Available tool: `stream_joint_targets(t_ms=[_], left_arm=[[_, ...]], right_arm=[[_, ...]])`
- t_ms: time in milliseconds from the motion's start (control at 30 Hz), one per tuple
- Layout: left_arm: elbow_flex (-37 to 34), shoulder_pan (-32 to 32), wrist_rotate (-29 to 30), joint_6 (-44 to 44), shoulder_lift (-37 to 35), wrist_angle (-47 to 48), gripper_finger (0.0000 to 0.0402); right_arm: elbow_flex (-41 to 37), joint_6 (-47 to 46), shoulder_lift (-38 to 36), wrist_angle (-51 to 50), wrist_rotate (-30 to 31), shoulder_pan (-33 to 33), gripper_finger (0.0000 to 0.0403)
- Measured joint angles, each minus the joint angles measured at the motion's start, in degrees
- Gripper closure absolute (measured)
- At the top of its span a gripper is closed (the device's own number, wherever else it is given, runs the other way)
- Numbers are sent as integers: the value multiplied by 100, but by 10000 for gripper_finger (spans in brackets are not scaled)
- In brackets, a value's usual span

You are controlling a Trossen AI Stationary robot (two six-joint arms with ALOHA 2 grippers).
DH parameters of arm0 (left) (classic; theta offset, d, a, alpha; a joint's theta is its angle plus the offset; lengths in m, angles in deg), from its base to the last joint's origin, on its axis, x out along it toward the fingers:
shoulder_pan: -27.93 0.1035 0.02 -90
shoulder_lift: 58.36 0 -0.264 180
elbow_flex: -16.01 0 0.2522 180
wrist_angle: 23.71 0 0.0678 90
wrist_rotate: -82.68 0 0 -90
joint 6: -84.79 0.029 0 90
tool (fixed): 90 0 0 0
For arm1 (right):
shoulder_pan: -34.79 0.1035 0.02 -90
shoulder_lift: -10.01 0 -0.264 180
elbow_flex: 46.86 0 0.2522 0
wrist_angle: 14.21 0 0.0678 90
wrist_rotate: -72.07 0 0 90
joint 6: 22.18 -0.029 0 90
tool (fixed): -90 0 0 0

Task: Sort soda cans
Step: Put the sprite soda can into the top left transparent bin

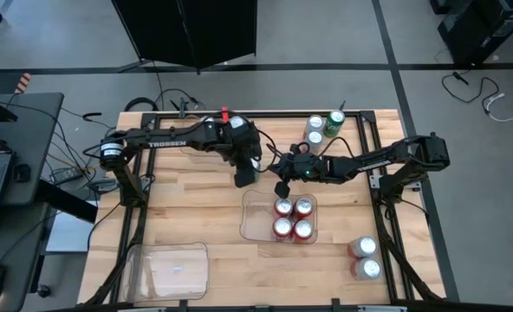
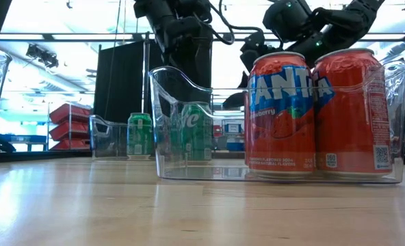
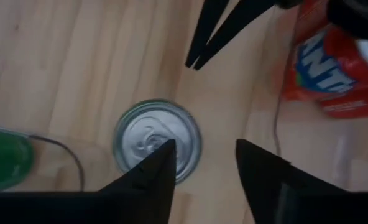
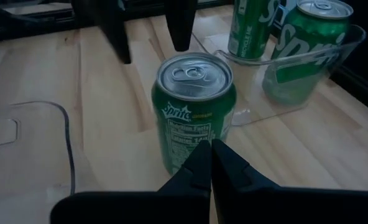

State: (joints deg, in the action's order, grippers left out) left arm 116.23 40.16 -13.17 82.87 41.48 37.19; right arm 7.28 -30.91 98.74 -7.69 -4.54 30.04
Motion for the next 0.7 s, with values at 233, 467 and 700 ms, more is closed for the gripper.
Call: stream_joint_targets(t_ms=[233,467,700], left_arm=[[0,1,-158,-517,0,-73,127],[2,1,15,-587,74,-122,63],[2,7,373,-565,289,-182,55]], right_arm=[[0,35,0,111,-19,0,403],[0,-4,6,113,-130,-108,403],[-1,-7,22,226,-173,-225,402]])
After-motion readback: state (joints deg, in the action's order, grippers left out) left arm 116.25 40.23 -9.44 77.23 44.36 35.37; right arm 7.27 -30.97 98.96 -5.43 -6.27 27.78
